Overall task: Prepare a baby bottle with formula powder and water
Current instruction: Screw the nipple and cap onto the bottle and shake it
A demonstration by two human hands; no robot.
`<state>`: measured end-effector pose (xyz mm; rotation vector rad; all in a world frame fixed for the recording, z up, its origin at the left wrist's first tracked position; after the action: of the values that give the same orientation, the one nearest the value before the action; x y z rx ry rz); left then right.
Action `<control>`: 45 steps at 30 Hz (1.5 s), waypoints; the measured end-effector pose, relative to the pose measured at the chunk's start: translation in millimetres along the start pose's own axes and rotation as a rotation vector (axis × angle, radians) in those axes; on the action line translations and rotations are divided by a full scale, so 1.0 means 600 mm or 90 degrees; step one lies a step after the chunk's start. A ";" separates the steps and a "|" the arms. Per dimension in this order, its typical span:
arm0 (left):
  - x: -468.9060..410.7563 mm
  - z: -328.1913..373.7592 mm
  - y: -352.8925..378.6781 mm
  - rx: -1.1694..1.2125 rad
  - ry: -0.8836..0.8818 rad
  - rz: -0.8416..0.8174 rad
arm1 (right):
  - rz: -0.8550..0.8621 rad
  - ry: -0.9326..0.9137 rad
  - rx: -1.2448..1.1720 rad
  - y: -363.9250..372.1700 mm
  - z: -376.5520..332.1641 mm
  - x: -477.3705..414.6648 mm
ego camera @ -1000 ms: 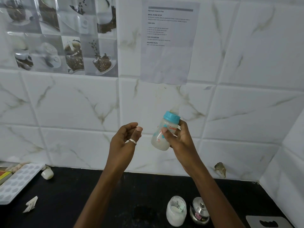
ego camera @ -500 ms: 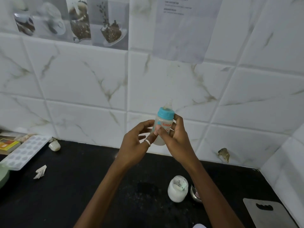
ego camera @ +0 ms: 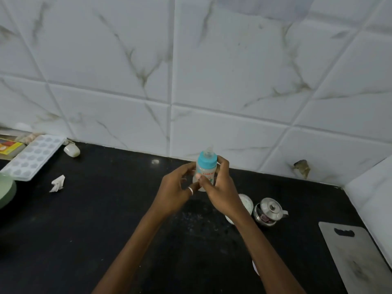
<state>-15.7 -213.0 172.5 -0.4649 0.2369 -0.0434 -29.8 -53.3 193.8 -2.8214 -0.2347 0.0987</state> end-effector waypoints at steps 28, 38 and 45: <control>0.007 -0.270 0.172 -0.047 -0.108 -0.101 | -0.005 0.117 0.116 0.083 0.311 -0.018; 0.012 -0.267 0.180 -0.077 -0.126 -0.082 | -0.008 0.112 0.121 0.078 0.324 -0.019; 0.018 -0.254 0.183 -0.108 -0.148 -0.073 | -0.034 0.115 0.102 0.072 0.317 -0.011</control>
<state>-42.3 -182.7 -11.5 -0.6467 -0.0154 -0.0809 -47.7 -38.3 0.1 -2.6425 -0.2493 -0.1421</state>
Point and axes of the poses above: each hand's wrist, its own x-axis away from the middle knuckle, its own y-axis out of the palm, z = x × y, the point moved 1 cm from there along -x, towards the middle knuckle, and after that the axes turned 4 degrees about -x, right-handed, at the moved point
